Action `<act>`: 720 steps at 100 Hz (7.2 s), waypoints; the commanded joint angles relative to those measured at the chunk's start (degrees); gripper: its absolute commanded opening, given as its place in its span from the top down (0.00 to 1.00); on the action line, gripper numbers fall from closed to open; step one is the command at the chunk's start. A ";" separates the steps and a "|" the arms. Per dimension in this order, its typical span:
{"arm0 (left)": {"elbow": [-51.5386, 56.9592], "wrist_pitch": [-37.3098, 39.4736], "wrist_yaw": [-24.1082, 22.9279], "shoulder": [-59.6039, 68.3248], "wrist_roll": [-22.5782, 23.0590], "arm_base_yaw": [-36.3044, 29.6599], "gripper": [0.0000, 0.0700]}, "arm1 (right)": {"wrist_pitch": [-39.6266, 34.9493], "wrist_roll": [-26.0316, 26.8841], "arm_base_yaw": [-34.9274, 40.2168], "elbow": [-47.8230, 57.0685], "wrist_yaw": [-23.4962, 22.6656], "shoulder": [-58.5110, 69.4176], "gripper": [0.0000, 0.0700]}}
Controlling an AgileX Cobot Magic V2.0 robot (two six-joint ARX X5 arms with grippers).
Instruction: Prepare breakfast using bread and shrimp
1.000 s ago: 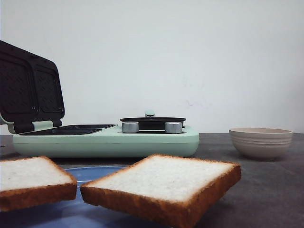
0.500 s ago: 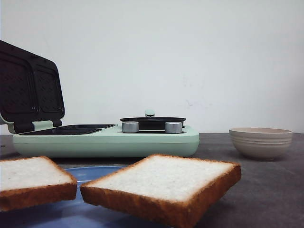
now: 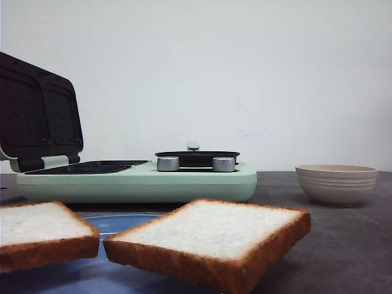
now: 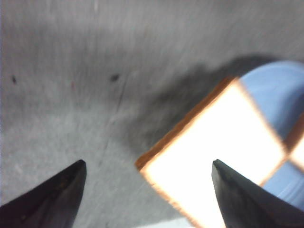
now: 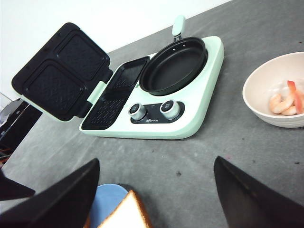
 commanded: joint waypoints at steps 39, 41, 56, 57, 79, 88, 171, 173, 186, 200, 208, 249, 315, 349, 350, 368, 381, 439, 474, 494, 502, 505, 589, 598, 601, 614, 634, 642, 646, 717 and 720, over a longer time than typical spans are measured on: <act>0.72 4.00 7.63 15.34 2.34 -0.07 0.32 | 0.55 -2.21 0.31 0.90 -0.02 0.09 0.33; 0.72 4.13 7.61 16.11 2.34 -0.09 0.32 | 0.55 -2.38 0.31 0.90 -0.02 0.09 0.33; 0.72 4.63 7.61 20.92 2.38 -0.09 0.32 | 0.55 -2.45 0.31 0.90 -0.02 0.09 0.33; 0.72 4.72 7.61 21.18 2.40 -0.09 0.32 | 0.55 -2.45 0.31 0.90 -0.02 0.09 0.33; 0.72 6.91 7.72 23.71 2.27 -0.11 0.32 | 0.55 -2.67 0.28 0.90 0.04 0.11 0.33; 0.72 6.86 7.72 23.71 2.27 -0.11 0.29 | 0.55 -2.67 0.28 0.90 0.37 0.11 0.33; 0.72 5.55 15.80 23.58 3.39 -0.22 0.02 | 0.52 -1.97 0.28 0.90 0.44 0.11 0.33; 0.72 5.53 16.09 23.58 3.37 -0.22 0.02 | 0.52 -1.97 0.28 0.90 0.44 0.11 0.33; 0.72 5.46 20.35 23.58 3.34 -0.31 0.03 | 0.55 -1.97 0.28 0.90 0.46 0.11 0.33; 0.72 5.53 25.73 23.58 3.37 -1.14 0.04 | 0.55 -1.99 0.28 0.90 0.50 0.11 0.33; 0.72 5.46 25.77 23.58 3.37 -1.73 0.13 | 0.55 -2.01 0.28 0.90 0.55 0.11 0.33; 0.74 5.05 25.86 23.47 4.87 -2.36 1.00 | 0.52 -2.38 0.28 0.90 0.68 0.11 0.33; 16.24 12.17 27.91 12.61 1.29 -2.84 1.00 | 0.52 -1.99 0.28 0.90 0.66 0.13 0.33; 30.51 29.31 5.86 14.80 -3.13 -3.76 1.00 | 0.55 -1.95 0.28 0.90 0.96 0.17 0.33; 30.88 29.66 5.18 15.04 -3.02 -3.82 1.00 | 0.55 -1.95 0.28 0.90 0.98 0.17 0.34; 37.20 32.26 -8.13 21.49 1.64 -5.53 1.00 | 0.55 -1.97 0.28 0.90 2.38 0.17 0.34; 41.38 32.22 -19.63 27.28 9.03 -7.98 1.00 | 0.55 -2.21 0.28 0.90 2.49 0.17 0.34; 53.79 36.15 -40.04 50.23 32.09 -12.17 1.00 | 0.46 -3.10 0.28 0.90 5.07 0.17 0.34; 53.79 37.00 -42.36 55.12 34.95 -12.13 1.00 | 0.46 -4.37 0.28 0.90 6.60 0.17 0.34; 53.79 37.33 -45.53 56.98 35.93 -12.17 1.00 | 0.44 -4.37 0.28 0.90 6.54 0.17 0.34; 53.79 38.23 -46.71 57.40 36.68 -12.17 1.00 | 0.13 -4.35 0.28 0.90 6.54 0.17 0.34; 53.79 38.69 -47.65 57.44 37.24 -12.17 1.00 | 0.00 -4.37 0.28 0.90 6.54 0.17 0.34; 53.79 38.29 -44.70 57.92 33.94 -12.09 0.92 | -0.35 -4.31 0.28 0.90 6.93 0.17 0.34; 53.79 38.10 -44.65 57.92 32.79 -11.93 0.92 | -0.35 -4.31 0.28 0.90 6.93 0.17 0.34; 53.79 37.99 -44.44 57.92 32.70 -11.96 0.92 | -0.35 -4.31 0.28 0.90 6.93 0.17 0.34; 53.79 37.86 -43.12 57.92 32.70 -12.02 0.89 | -0.33 -4.31 0.28 0.90 6.93 0.17 0.34; 53.79 38.58 -41.79 57.92 32.70 -12.07 0.61 | -0.33 -4.31 0.28 0.90 6.95 0.17 0.34; 53.79 39.04 -41.68 57.92 32.70 -12.07 0.36 | -0.33 -4.35 0.28 0.90 6.97 0.17 0.34; 53.79 39.58 -41.66 57.92 32.68 -12.07 0.25 | -0.33 -4.35 0.28 0.90 7.06 0.17 0.34; 70.58 31.87 -34.56 57.90 17.73 -16.24 1.00 | 0.09 -5.60 0.28 0.90 7.98 3.21 0.36; 72.06 30.95 -34.36 57.90 17.70 -16.59 1.00 | 0.04 -5.60 0.28 0.90 7.80 3.63 0.36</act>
